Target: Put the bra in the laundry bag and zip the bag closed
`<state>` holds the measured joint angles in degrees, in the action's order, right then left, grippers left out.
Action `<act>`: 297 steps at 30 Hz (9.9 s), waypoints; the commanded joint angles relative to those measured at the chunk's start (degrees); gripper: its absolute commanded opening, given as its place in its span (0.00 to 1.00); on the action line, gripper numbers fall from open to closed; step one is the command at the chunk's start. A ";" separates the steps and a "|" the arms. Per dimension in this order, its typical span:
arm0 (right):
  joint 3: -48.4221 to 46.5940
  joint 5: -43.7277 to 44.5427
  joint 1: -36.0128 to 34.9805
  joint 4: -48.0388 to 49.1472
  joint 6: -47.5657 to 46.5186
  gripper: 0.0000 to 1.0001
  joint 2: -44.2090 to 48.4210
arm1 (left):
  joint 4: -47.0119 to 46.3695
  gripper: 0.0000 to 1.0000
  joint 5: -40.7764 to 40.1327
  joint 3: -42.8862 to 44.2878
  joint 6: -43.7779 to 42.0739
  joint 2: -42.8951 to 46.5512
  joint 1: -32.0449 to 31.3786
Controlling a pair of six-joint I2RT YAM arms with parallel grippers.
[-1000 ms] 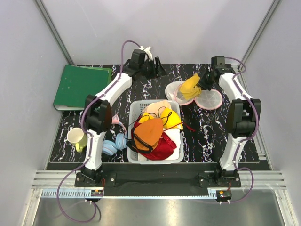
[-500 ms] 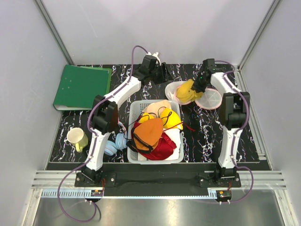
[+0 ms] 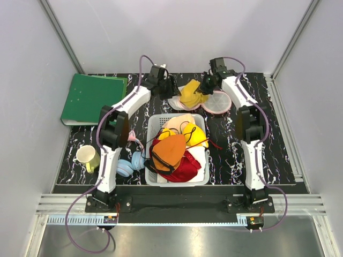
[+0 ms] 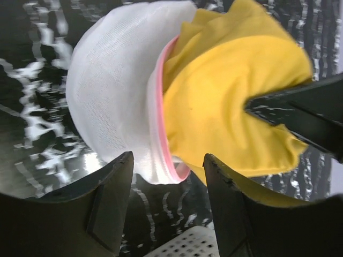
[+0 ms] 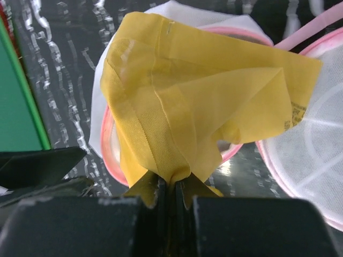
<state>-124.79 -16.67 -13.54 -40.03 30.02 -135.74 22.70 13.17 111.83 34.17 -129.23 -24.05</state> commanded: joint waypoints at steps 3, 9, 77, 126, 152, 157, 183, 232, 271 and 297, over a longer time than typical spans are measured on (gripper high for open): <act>-9.41 -6.00 -2.54 -1.89 3.64 0.00 -4.44 | 0.94 0.56 -0.86 -0.65 -3.06 4.78 3.13; -12.76 -1.89 -1.32 -6.90 4.08 0.00 -2.34 | 0.86 0.48 0.19 2.16 -4.99 1.88 4.37; -2.12 -40.46 3.43 9.27 15.67 0.00 -6.99 | -8.98 0.00 12.67 1.90 -4.55 2.49 5.16; -20.49 -33.08 1.32 7.69 32.12 0.00 -22.90 | 0.24 0.31 13.98 -3.38 1.16 5.32 12.45; -21.46 -26.85 -3.77 8.93 30.63 0.00 -25.01 | 0.24 0.27 18.04 2.87 2.23 -4.73 11.31; -23.30 -24.12 -3.77 4.62 25.71 0.16 -23.96 | 2.78 0.43 12.60 2.60 -1.12 1.34 11.57; -25.41 7.60 3.52 -13.49 -0.12 0.98 -9.45 | -6.00 0.43 5.91 2.95 3.35 7.95 2.70; -27.96 2.60 6.33 -5.41 6.72 0.01 -23.17 | -5.82 0.27 -4.47 -2.32 11.44 12.07 -4.07; -11.70 3.31 3.35 -4.71 3.82 0.00 1.79 | 1.47 0.18 -7.45 6.30 6.25 2.76 -4.77; -14.43 4.44 0.80 -17.71 5.41 0.00 12.34 | 6.04 0.14 -4.55 10.95 10.23 -9.55 0.32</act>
<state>-135.98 -14.17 -12.08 -54.65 37.17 -129.93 29.17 7.84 119.28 46.09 -139.61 -25.28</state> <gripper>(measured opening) 0.020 0.143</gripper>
